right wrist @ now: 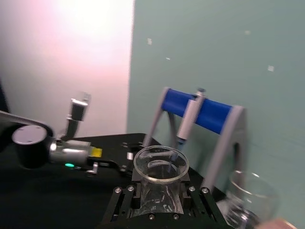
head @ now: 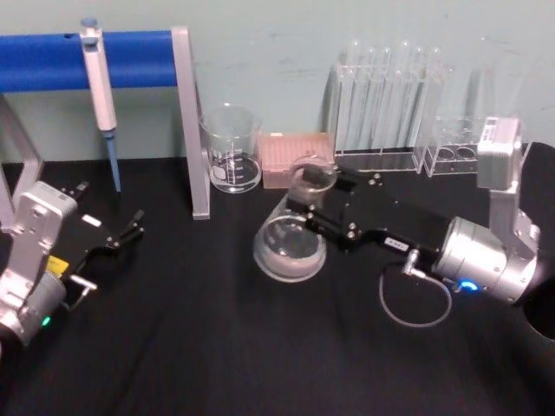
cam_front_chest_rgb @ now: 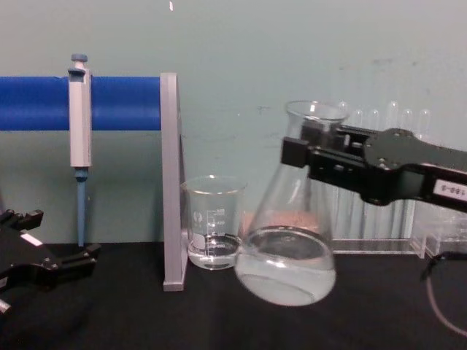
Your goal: Grasp the erlenmeyer flask with one hand, shake it three times, then place it back.
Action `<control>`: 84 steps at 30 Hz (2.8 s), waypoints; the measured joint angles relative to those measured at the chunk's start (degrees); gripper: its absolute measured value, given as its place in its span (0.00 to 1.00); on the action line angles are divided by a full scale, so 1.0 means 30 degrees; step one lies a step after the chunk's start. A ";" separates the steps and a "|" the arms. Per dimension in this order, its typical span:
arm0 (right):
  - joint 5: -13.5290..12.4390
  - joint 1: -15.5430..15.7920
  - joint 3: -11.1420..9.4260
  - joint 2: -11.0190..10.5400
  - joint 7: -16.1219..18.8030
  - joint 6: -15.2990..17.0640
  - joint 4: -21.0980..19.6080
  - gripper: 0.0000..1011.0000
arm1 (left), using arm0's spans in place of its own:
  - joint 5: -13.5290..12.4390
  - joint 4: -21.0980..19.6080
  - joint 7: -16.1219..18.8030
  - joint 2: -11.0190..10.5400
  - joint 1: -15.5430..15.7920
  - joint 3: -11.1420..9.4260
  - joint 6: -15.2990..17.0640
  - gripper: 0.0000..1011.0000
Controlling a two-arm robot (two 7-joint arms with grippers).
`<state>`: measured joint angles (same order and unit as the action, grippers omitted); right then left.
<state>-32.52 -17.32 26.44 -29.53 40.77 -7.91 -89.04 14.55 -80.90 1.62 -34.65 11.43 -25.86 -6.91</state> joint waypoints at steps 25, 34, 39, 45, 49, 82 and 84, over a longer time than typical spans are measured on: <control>0.0937 0.3738 -0.4601 -0.1371 -0.5621 0.0223 -0.1680 0.44 | 0.0000 0.0001 0.0000 0.0000 0.0000 0.0000 -0.0001 0.99; 0.1137 0.3639 -0.4695 -0.1024 -0.5093 0.0464 -0.1572 0.44 | -0.0001 0.0001 0.0001 0.0000 0.0000 0.0000 0.0000 0.99; 0.1117 0.2833 -0.3789 -0.0646 -0.3631 0.0540 -0.1176 0.44 | -0.0001 0.0001 0.0000 0.0000 0.0000 0.0000 0.0000 0.99; 0.0713 0.1735 -0.2415 -0.0344 -0.1741 0.0588 -0.0630 0.44 | -0.0001 0.0002 0.0000 0.0000 0.0000 0.0000 0.0000 0.99; 0.0273 0.1100 -0.1662 -0.0284 -0.0662 0.0580 -0.0249 0.44 | 0.0000 0.0001 0.0001 0.0000 -0.0001 0.0001 0.0000 0.99; -0.1269 -0.0573 0.0395 -0.0838 0.1556 0.0080 0.2014 0.44 | -0.0001 0.0001 0.0000 0.0000 -0.0001 0.0000 0.0000 0.99; -0.1316 -0.0616 0.0438 -0.0838 0.1619 0.0063 0.2149 0.44 | 0.0000 0.0001 0.0000 0.0000 0.0000 0.0000 0.0000 0.99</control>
<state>-36.47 -19.17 27.75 -32.04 45.63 -7.72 -82.59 14.55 -80.90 1.62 -34.65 11.43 -25.86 -6.91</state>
